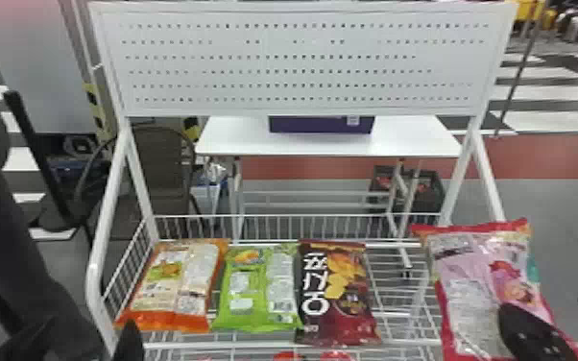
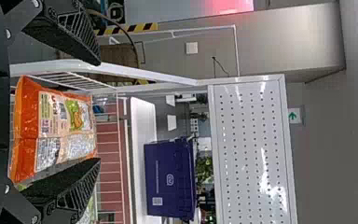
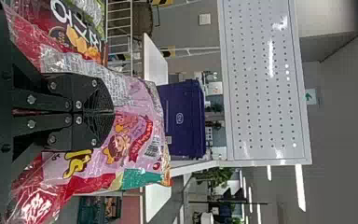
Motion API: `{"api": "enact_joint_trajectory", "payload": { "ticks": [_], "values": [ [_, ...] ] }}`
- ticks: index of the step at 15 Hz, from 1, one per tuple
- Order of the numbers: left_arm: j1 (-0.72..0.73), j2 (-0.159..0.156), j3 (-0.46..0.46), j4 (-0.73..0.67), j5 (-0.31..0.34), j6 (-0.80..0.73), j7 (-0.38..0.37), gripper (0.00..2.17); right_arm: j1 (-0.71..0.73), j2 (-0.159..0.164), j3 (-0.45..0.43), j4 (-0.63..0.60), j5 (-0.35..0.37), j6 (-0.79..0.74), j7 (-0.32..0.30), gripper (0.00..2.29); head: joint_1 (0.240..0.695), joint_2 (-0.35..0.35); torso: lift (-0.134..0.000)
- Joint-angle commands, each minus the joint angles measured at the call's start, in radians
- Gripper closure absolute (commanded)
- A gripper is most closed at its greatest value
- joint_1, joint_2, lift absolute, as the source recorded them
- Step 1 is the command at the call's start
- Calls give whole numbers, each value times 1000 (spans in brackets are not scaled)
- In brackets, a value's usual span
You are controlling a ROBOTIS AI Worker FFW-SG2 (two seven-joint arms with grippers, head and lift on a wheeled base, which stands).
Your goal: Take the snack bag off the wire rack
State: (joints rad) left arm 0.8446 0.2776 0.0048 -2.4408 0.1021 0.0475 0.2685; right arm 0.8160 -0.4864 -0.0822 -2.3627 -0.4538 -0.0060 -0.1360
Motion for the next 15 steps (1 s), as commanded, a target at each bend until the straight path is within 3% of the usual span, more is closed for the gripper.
{"api": "enact_joint_trajectory", "payload": {
  "ticks": [1, 5, 7, 15],
  "values": [
    [10, -1, 6, -3, 1, -8, 1, 164, 6, 0, -1, -4, 1, -4, -2, 2074, 499, 0, 0],
    [19, -1, 12, -6, 1, -17, 5, 164, 14, 3, -4, -7, 3, -16, -10, 2074, 499, 0, 0],
    [22, -3, 12, -9, -1, -24, 5, 164, 55, 2, -16, -12, 4, -105, -10, 2074, 499, 0, 0],
    [25, -3, 12, -9, 1, -27, 5, 164, 63, 3, -31, -12, 0, -105, -10, 2074, 499, 0, 0]
  ]
}}
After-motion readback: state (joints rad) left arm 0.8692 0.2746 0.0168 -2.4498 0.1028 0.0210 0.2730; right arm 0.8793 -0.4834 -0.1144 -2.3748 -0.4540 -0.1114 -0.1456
